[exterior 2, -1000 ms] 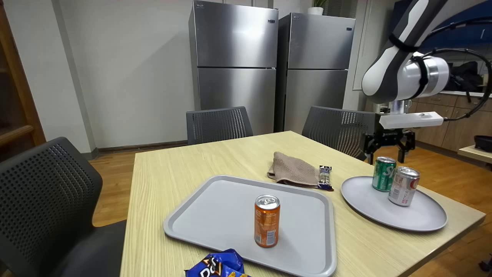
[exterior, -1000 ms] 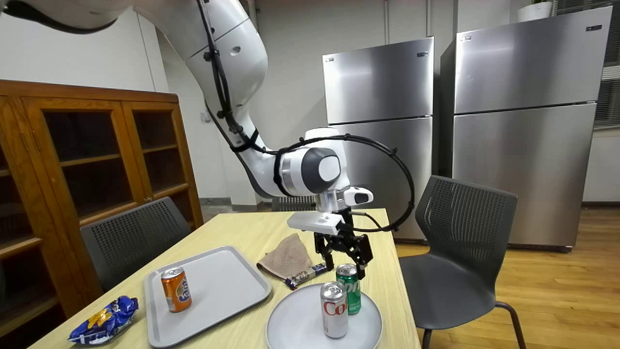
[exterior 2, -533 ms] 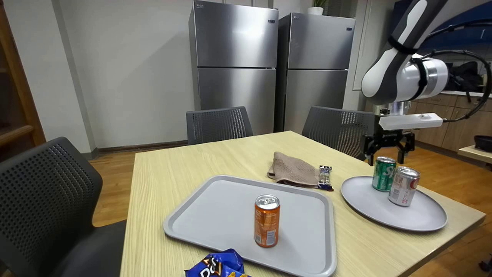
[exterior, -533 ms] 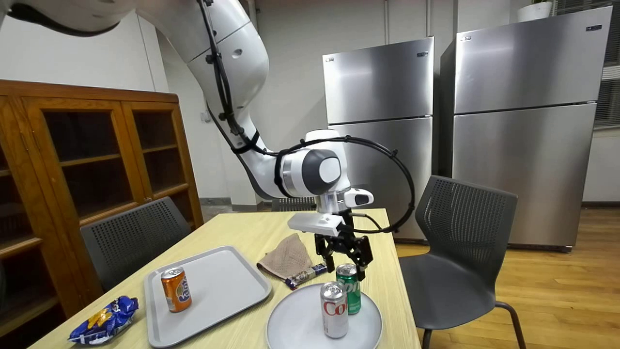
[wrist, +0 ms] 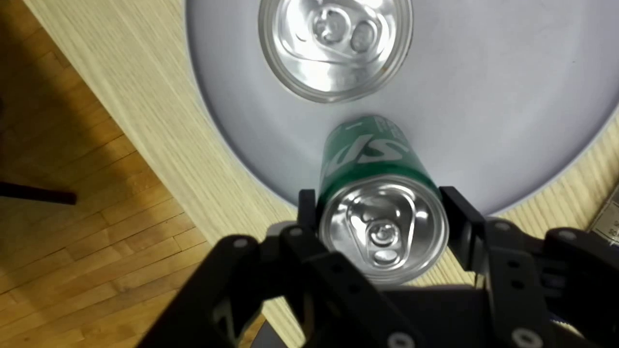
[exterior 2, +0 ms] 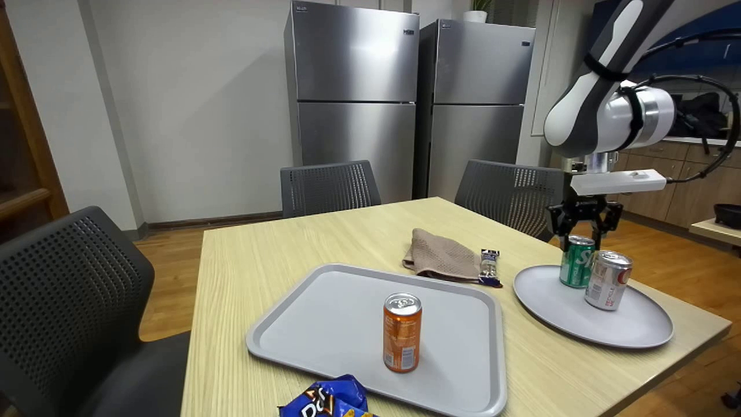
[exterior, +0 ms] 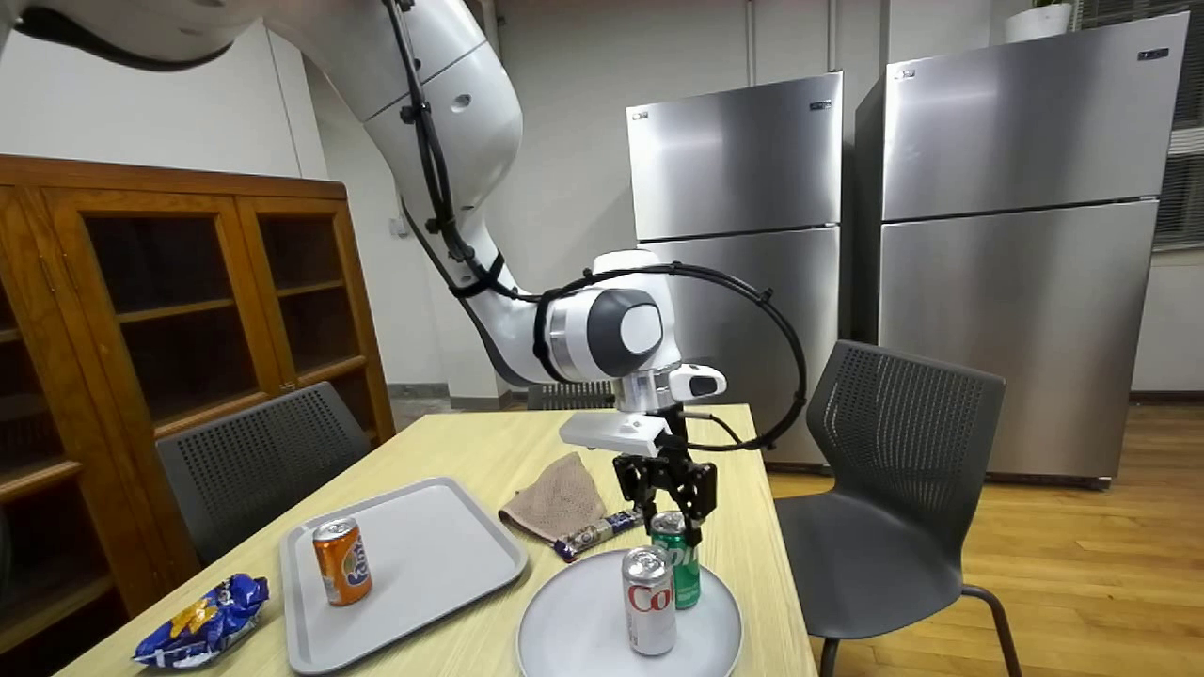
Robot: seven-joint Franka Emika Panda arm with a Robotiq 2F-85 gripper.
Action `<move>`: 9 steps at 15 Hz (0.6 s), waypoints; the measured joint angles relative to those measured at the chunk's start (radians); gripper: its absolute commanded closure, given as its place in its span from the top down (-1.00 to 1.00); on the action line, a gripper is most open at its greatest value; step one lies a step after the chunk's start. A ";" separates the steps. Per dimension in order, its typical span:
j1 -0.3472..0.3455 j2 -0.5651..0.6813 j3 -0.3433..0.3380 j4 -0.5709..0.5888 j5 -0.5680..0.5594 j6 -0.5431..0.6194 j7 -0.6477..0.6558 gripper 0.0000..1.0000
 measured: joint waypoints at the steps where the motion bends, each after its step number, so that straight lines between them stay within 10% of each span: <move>1: 0.001 0.000 0.000 0.000 -0.001 0.001 0.000 -0.23; 9: 0.012 -0.060 0.011 -0.017 -0.001 0.009 -0.029 -0.23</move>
